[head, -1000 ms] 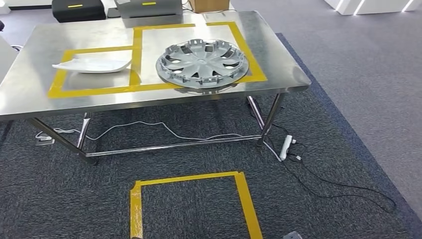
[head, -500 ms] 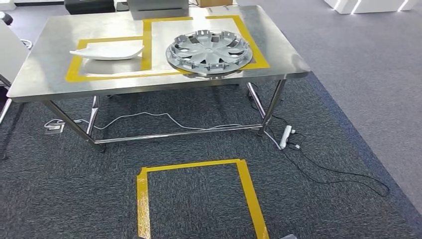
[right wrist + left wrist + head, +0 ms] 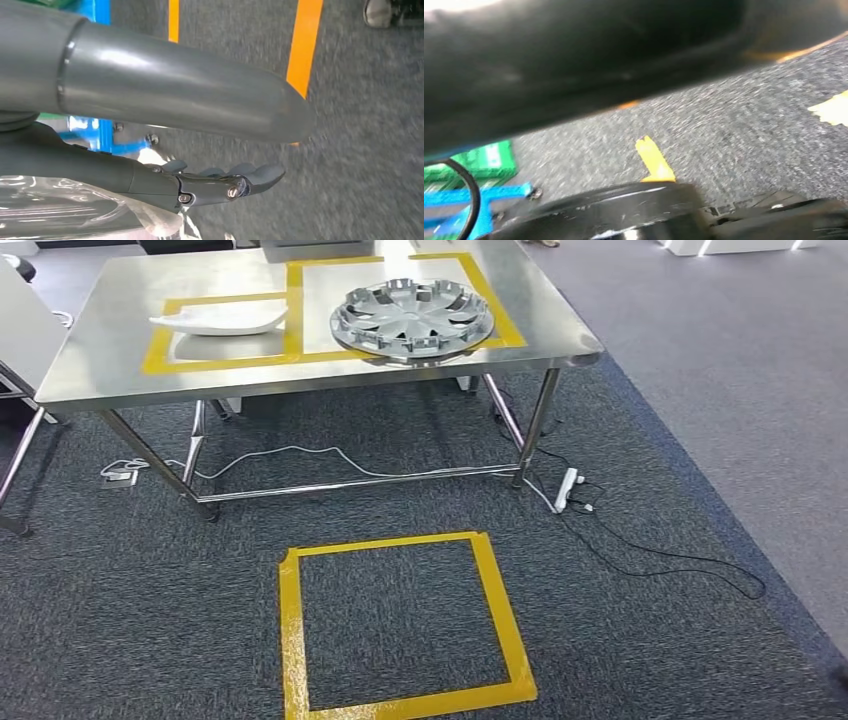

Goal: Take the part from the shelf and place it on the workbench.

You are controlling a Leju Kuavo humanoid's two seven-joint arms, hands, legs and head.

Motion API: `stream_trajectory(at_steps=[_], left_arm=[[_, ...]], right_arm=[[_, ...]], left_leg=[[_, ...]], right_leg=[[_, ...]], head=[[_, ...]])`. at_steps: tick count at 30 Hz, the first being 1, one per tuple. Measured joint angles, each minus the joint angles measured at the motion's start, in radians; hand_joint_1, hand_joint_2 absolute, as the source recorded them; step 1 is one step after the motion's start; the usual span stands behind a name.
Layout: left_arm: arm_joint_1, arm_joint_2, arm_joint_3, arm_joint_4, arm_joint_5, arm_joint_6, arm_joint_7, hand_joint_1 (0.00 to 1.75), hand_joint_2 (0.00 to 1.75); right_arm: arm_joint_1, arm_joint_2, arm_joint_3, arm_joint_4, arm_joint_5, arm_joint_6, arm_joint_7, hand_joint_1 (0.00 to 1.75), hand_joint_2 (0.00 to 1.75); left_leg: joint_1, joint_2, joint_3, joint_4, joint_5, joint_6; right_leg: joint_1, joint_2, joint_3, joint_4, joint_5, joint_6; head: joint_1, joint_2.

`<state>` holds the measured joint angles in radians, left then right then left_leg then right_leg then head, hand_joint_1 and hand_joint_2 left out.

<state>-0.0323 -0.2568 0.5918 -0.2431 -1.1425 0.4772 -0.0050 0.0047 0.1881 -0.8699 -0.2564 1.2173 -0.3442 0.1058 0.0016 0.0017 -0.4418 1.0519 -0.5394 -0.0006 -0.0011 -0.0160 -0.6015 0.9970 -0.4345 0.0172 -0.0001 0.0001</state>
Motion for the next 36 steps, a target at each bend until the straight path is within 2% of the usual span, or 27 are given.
stream_trajectory(at_steps=[1,2,4,6,8,9,10,11,12,13,15,16,17,18,19,20,21,23,24,25,26,28,29,31,32,34,36], left_arm=[[-0.001,0.0,-0.009,0.001,-0.007,0.002,0.004,0.0,0.0],[-0.002,0.0,-0.016,0.003,-0.012,0.003,0.008,0.0,0.0],[-0.001,0.0,-0.027,0.007,-0.018,0.004,0.013,0.0,0.0],[0.0,0.001,-0.034,0.009,-0.02,0.004,0.016,0.0,0.0],[0.001,0.001,-0.042,0.011,-0.022,0.004,0.018,0.0,0.0],[0.001,0.002,-0.045,0.012,-0.023,0.004,0.019,0.0,0.0],[0.001,0.002,-0.047,0.013,-0.024,0.004,0.019,0.0,0.0],[0.0,0.002,-0.048,0.013,-0.024,0.004,0.019,0.0,0.0],[0.0,0.003,-0.049,0.014,-0.025,0.004,0.019,0.0,0.0],[-0.001,0.003,-0.05,0.014,-0.027,0.004,0.019,0.0,0.0],[-0.002,0.003,-0.053,0.014,-0.03,0.004,0.02,0.0,0.0],[-0.003,0.003,-0.054,0.015,-0.031,0.004,0.02,0.0,0.0],[-0.004,0.003,-0.054,0.015,-0.031,0.005,0.02,0.0,0.0],[-0.004,0.004,-0.055,0.016,-0.031,0.005,0.021,0.0,0.0],[-0.003,0.004,-0.055,0.017,-0.031,0.005,0.021,0.0,0.0],[-0.002,0.005,-0.055,0.018,-0.031,0.005,0.022,0.0,0.0],[0.0,0.006,-0.055,0.019,-0.031,0.005,0.023,0.0,0.0],[0.002,0.008,-0.057,0.02,-0.031,0.005,0.023,0.0,0.0],[0.002,0.009,-0.058,0.02,-0.031,0.005,0.023,0.0,0.0],[0.002,0.009,-0.06,0.02,-0.031,0.005,0.023,0.0,0.0],[0.002,0.01,-0.061,0.021,-0.031,0.004,0.023,0.0,0.0],[0.002,0.011,-0.062,0.021,-0.032,0.004,0.023,0.0,0.0],[0.002,0.012,-0.064,0.021,-0.032,0.004,0.023,0.0,0.0],[0.0,0.013,-0.067,0.021,-0.033,0.005,0.023,0.0,0.0],[-0.001,0.013,-0.069,0.021,-0.034,0.005,0.024,0.0,0.0],[0.0,0.013,-0.07,0.022,-0.035,0.005,0.025,0.0,0.0],[0.002,0.013,-0.07,0.023,-0.035,0.005,0.026,0.0,0.0]], right_arm=[[-0.002,0.0,-0.003,0.003,-0.001,0.011,0.001,0.0,0.0],[-0.003,0.0,-0.005,0.007,-0.002,0.02,0.002,0.0,0.0],[-0.003,0.0,-0.01,0.012,-0.002,0.031,0.001,0.0,0.0],[-0.001,0.0,-0.015,0.015,-0.001,0.037,0.0,0.0,0.0],[-0.002,0.0,-0.017,0.017,0.0,0.04,0.0,0.0,0.0],[-0.002,0.0,-0.017,0.018,0.0,0.041,0.0,0.0,0.0],[-0.002,0.0,-0.017,0.019,0.001,0.041,0.0,0.0,0.0],[-0.003,0.0,-0.017,0.019,0.003,0.042,-0.001,0.0,0.0],[-0.003,0.0,-0.018,0.019,0.004,0.042,-0.002,0.0,0.0],[-0.004,0.0,-0.018,0.019,0.006,0.042,-0.002,0.0,0.0],[-0.009,-0.001,-0.018,0.02,0.007,0.042,-0.004,0.0,0.0],[-0.011,-0.001,-0.018,0.02,0.008,0.042,-0.005,0.0,0.0],[-0.013,-0.001,-0.018,0.02,0.009,0.042,-0.007,0.0,0.0],[-0.013,-0.001,-0.018,0.021,0.01,0.042,-0.007,0.0,0.0],[-0.012,-0.001,-0.018,0.022,0.011,0.042,-0.007,0.0,0.0],[-0.011,-0.002,-0.019,0.023,0.012,0.042,-0.008,0.0,0.0],[-0.009,-0.002,-0.02,0.023,0.012,0.042,-0.008,0.0,0.0],[-0.008,-0.002,-0.022,0.024,0.015,0.042,-0.008,0.0,0.0],[-0.007,-0.002,-0.022,0.024,0.016,0.042,-0.009,0.0,0.0],[-0.007,-0.002,-0.022,0.024,0.017,0.042,-0.009,0.0,0.0],[-0.007,-0.002,-0.023,0.024,0.017,0.042,-0.009,0.0,0.0],[-0.007,-0.002,-0.023,0.024,0.018,0.042,-0.01,0.0,0.0],[-0.007,-0.002,-0.023,0.024,0.019,0.042,-0.011,0.0,0.0],[-0.007,-0.002,-0.024,0.024,0.02,0.043,-0.012,0.0,0.0],[-0.007,-0.002,-0.024,0.024,0.021,0.043,-0.013,0.0,0.0],[-0.007,-0.002,-0.024,0.024,0.022,0.043,-0.014,0.0,0.0],[-0.005,-0.002,-0.024,0.024,0.022,0.044,-0.014,0.0,0.0]], left_leg=[[-0.002,-0.001,0.03,-0.053,-0.023,0.004],[-0.004,-0.001,0.035,-0.077,-0.032,0.01],[-0.003,0.004,0.014,-0.08,-0.019,0.025],[-0.002,0.009,-0.014,-0.081,0.007,0.043],[-0.006,0.012,-0.049,-0.08,0.036,0.05],[-0.008,0.013,-0.067,-0.079,0.05,0.05],[-0.01,0.014,-0.087,-0.076,0.064,0.05],[-0.011,0.015,-0.106,-0.073,0.077,0.049],[-0.013,0.016,-0.126,-0.069,0.09,0.047],[-0.014,0.016,-0.141,-0.065,0.102,0.045],[-0.017,0.015,-0.162,-0.058,0.125,0.037],[-0.018,0.015,-0.169,-0.056,0.137,0.033],[-0.018,0.016,-0.176,-0.056,0.15,0.027],[-0.017,0.016,-0.182,-0.054,0.158,0.021],[-0.015,0.014,-0.19,-0.048,0.148,0.015],[-0.013,0.011,-0.197,-0.029,0.117,0.008],[-0.011,0.009,-0.207,0.009,0.067,0.002],[-0.007,0.007,-0.224,0.128,-0.04,-0.007],[-0.005,0.007,-0.227,0.188,-0.059,-0.009],[-0.004,0.007,-0.224,0.231,-0.045,-0.011],[-0.004,0.007,-0.212,0.248,-0.009,-0.01],[-0.003,0.006,-0.144,0.181,0.056,-0.005],[-0.004,0.005,-0.089,0.105,0.055,-0.001],[-0.007,0.004,0.001,-0.038,0.007,0.01],[-0.008,0.004,0.019,-0.076,-0.012,0.016],[-0.007,0.005,0.013,-0.092,-0.014,0.032],[-0.004,0.009,-0.003,-0.094,0.003,0.047]], right_leg=[[0.0,0.0,-0.009,0.004,0.01,0.006],[-0.001,-0.001,-0.015,0.006,0.021,0.013],[-0.005,0.003,-0.029,0.015,0.016,0.025],[-0.008,0.01,-0.053,0.079,-0.069,0.035],[-0.009,0.012,-0.079,0.204,-0.167,0.042],[-0.009,0.012,-0.082,0.26,-0.18,0.044],[-0.009,0.012,-0.075,0.292,-0.167,0.044],[-0.009,0.012,-0.052,0.293,-0.135,0.042],[-0.009,0.012,-0.011,0.26,-0.101,0.039],[-0.008,0.013,0.046,0.196,-0.086,0.034],[-0.005,0.013,0.168,0.029,-0.11,0.024],[-0.002,0.013,0.202,-0.03,-0.13,0.02],[0.0,0.014,0.214,-0.062,-0.139,0.015],[-0.001,0.013,0.205,-0.067,-0.137,0.009],[-0.001,0.011,0.193,-0.066,-0.129,0.001],[-0.003,0.008,0.18,-0.065,-0.117,-0.008],[-0.004,0.005,0.165,-0.065,-0.103,-0.016],[-0.001,0.003,0.133,-0.064,-0.078,-0.022],[-0.001,0.002,0.115,-0.062,-0.066,-0.022],[0.0,0.001,0.098,-0.059,-0.054,-0.021],[0.0,0.0,0.08,-0.054,-0.043,-0.02],[0.0,-0.001,0.047,-0.039,-0.022,-0.014],[0.001,0.0,0.033,-0.03,-0.014,-0.01],[0.003,-0.001,0.014,-0.016,0.0,0.0],[0.004,-0.002,0.007,-0.013,0.007,0.006],[0.002,0.0,-0.008,-0.005,0.011,0.018],[0.0,0.007,-0.038,0.054,-0.036,0.029]], head=[[0.0,0.0],[0.0,0.0],[-0.001,0.0],[0.002,0.0],[0.008,0.0],[0.01,0.0],[0.011,0.0],[0.011,0.0],[0.011,0.0],[0.011,0.0],[0.012,0.0],[0.012,0.0],[0.012,0.0],[0.012,0.0],[0.012,0.0],[0.011,0.0],[0.01,0.0],[0.006,0.0],[0.005,0.0],[0.005,0.0],[0.005,0.0],[0.004,0.0],[0.004,0.0],[0.004,0.0],[0.005,0.0],[0.006,0.0],[0.011,0.0]])
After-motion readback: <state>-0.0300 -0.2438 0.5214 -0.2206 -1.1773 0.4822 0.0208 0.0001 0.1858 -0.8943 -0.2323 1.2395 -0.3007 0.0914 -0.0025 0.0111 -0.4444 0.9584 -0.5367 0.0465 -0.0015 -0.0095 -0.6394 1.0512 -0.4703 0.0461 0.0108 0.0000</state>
